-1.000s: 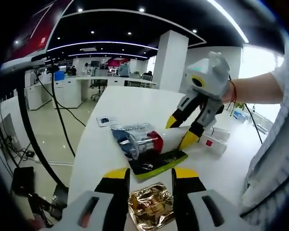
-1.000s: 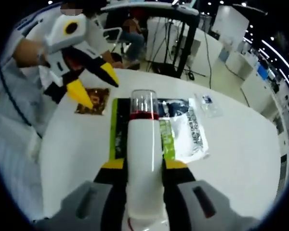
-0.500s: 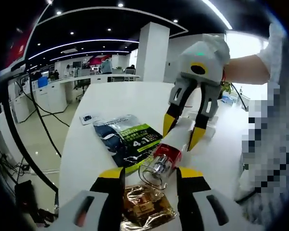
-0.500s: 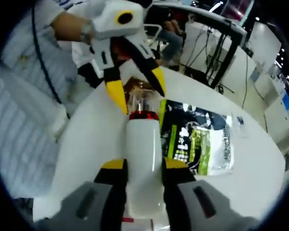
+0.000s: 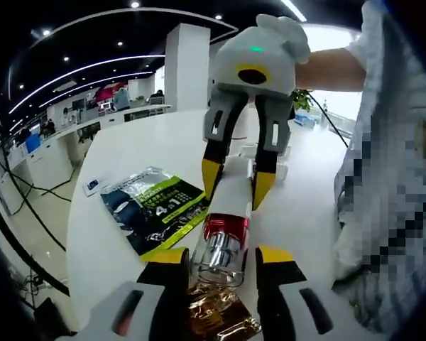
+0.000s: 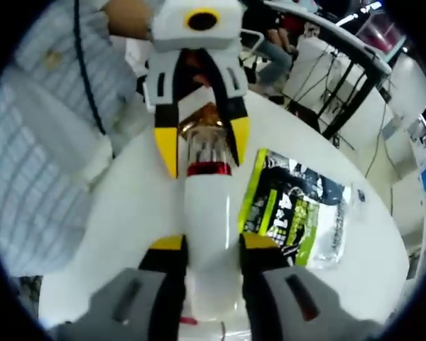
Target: Arrange the skincare products in the storage area until every visible bottle or jar stands upright without overlapping.
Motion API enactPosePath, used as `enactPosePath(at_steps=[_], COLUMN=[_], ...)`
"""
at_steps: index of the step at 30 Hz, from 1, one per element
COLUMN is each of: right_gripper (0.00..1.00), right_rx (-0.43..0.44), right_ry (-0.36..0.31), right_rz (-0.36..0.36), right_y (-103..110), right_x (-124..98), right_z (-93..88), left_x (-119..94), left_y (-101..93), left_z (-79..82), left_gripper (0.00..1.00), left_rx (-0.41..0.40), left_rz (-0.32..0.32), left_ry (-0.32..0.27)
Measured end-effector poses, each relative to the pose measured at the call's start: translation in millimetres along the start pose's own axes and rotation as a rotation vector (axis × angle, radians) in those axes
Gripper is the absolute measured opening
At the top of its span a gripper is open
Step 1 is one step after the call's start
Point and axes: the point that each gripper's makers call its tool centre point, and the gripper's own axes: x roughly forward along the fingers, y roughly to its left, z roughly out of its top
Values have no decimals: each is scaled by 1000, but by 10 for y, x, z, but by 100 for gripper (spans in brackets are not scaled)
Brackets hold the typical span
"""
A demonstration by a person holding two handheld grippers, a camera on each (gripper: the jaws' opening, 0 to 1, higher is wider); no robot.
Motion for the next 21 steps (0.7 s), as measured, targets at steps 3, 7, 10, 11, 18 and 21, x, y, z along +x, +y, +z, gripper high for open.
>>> enactPosePath(at_steps=[3, 7, 10, 11, 18, 21], right_gripper=[29, 30, 31, 32, 34, 33], right_rx=[5, 29, 37, 43, 95, 90], right_ry=[-1, -45, -33, -29, -40, -49], right_rz=[-97, -238, -313, -333, -458, -474], right_y=[-39, -48, -42, -50, -76, -74], right_x=[-38, -96, -101, -102, -121, -137], right_z=[-4, 0, -21, -28, -40, -42], left_x=[7, 45, 63, 74, 115, 111], left_y=[33, 65, 55, 53, 76, 71], left_z=[-5, -28, -21, -13, 22, 19], left_gripper=[34, 31, 31, 32, 33, 32], left_rx=[6, 33, 41, 42, 43, 62], left_rz=[7, -2, -12, -16, -13, -20], left_ry=[5, 37, 42, 43, 44, 49])
